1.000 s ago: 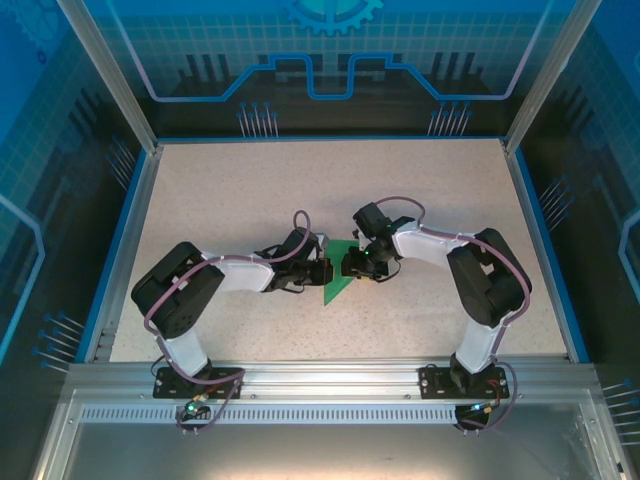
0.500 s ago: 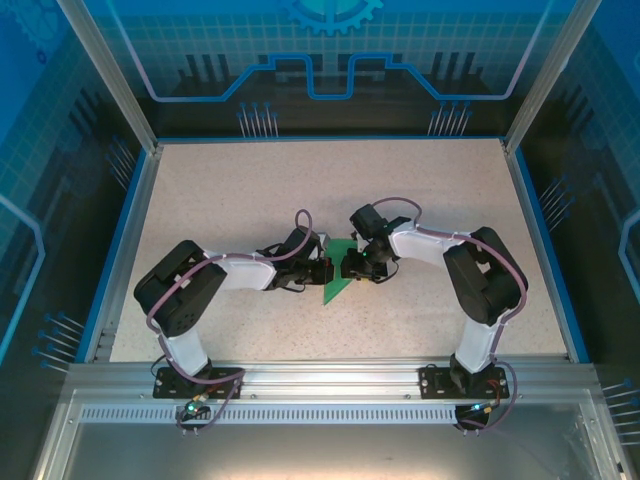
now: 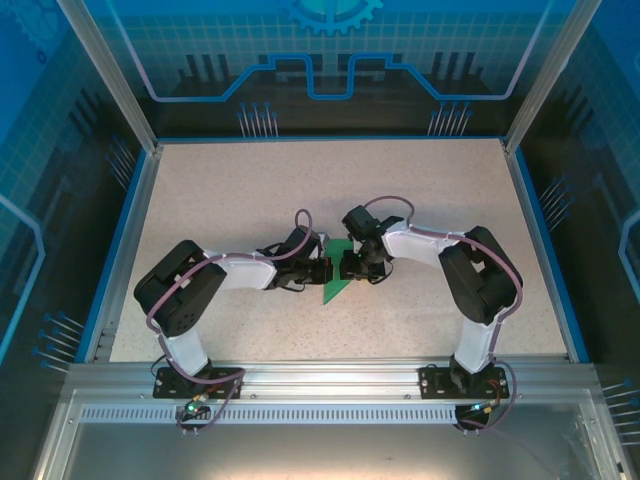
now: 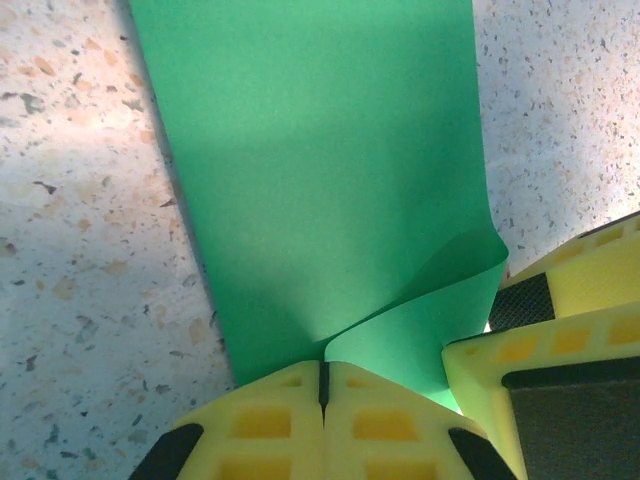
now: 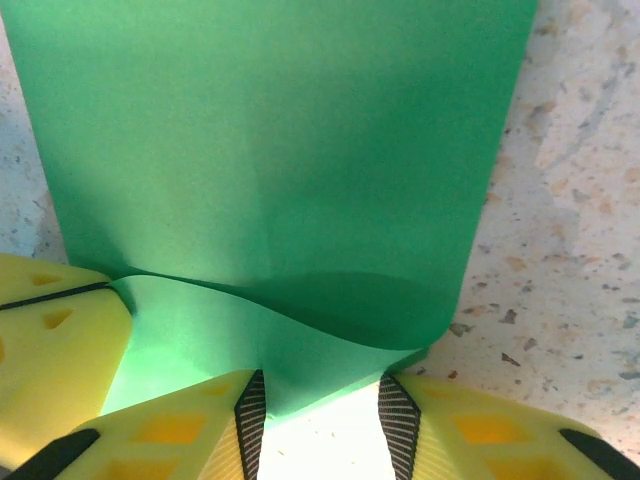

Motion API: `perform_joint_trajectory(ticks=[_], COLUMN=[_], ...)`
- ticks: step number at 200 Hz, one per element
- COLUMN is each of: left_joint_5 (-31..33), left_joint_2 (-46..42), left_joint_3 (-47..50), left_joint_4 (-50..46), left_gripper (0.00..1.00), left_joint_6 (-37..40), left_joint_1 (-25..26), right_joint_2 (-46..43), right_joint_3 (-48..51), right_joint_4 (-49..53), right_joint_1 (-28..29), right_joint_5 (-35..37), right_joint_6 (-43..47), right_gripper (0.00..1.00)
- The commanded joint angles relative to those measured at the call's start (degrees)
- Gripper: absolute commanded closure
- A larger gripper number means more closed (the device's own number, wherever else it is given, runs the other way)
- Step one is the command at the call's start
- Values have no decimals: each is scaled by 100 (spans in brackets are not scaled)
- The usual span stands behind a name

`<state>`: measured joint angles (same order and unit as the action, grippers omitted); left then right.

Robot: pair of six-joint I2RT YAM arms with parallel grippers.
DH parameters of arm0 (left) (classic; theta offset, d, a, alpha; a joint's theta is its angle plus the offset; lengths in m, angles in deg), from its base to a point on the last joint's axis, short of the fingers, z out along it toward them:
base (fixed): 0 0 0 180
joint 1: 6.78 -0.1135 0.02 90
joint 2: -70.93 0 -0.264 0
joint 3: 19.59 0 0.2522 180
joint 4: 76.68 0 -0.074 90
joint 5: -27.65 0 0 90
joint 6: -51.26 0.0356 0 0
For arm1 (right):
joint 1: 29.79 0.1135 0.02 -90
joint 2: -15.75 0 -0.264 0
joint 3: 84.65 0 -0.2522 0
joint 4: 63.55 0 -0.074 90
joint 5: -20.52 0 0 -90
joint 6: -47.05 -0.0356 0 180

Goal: Fold a paper plane with a square sheet of paper (pick it up from the middle)
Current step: Third fold the triangle at the center of the table.

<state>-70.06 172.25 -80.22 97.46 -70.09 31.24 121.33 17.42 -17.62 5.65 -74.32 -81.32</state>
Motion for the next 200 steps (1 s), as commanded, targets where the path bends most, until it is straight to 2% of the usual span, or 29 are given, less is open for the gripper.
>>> perform_joint_trajectory(ticks=[1,123,200], left_joint_5=[140,262,647], left_joint_2=[84,-114,-1076], left_joint_3=[-147,-173,445], left_joint_4=[-149,-245,-214], left_gripper=[99,92,77], left_joint_6=[30,-11,-613], left_joint_1=[-46,-47,-156], right_joint_2=[390,771,955], right_joint_3=[88,-36,-135], right_joint_4=[360,617,704], right_joint_1=[84,235,262], right_joint_5=[520,1044,1136], right_joint_6=[-21,-242,-320], right_gripper=[60,62,62])
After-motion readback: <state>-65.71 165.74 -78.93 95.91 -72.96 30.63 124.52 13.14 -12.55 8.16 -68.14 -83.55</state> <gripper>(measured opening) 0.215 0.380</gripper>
